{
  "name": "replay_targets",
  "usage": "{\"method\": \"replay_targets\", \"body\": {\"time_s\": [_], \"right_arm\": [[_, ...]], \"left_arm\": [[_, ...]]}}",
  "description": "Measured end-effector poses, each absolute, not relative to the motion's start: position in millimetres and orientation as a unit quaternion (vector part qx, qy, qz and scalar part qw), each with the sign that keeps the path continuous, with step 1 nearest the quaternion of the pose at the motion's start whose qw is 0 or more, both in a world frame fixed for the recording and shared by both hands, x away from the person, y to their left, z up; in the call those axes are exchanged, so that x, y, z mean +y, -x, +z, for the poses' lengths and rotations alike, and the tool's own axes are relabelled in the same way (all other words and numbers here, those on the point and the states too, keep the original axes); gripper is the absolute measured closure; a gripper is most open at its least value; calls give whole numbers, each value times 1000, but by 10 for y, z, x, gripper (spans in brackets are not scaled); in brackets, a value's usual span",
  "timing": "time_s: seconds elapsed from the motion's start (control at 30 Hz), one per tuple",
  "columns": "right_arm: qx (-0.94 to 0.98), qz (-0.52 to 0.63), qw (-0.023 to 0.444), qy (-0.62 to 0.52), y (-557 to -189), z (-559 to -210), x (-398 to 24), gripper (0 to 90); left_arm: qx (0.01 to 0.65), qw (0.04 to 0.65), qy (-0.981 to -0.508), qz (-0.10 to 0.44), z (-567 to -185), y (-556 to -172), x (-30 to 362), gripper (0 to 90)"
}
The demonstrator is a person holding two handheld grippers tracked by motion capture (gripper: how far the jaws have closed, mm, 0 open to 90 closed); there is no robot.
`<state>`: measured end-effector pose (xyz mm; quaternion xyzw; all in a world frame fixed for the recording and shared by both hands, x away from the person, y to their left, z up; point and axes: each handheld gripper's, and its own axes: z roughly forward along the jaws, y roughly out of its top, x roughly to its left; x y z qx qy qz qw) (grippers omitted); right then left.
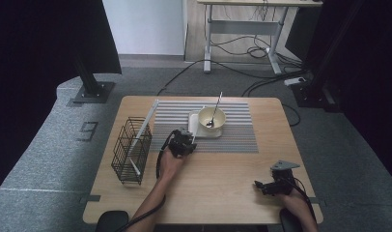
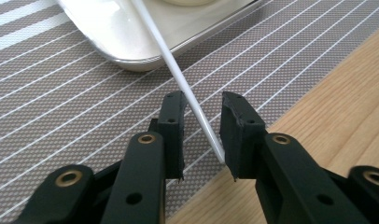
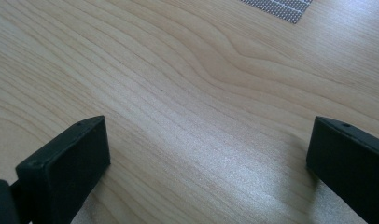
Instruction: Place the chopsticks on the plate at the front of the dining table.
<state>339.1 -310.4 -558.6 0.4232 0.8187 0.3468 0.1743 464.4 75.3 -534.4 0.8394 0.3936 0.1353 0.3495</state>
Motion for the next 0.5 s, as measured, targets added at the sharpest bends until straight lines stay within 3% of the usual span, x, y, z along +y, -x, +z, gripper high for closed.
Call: {"method": "replay_targets", "body": {"time_s": [0.5], "right_arm": [[819,347,174,-423,-3391,-5585,-3104,0]], "left_arm": [[383,353,-843,132,-5328,-4644,576,638]]}}
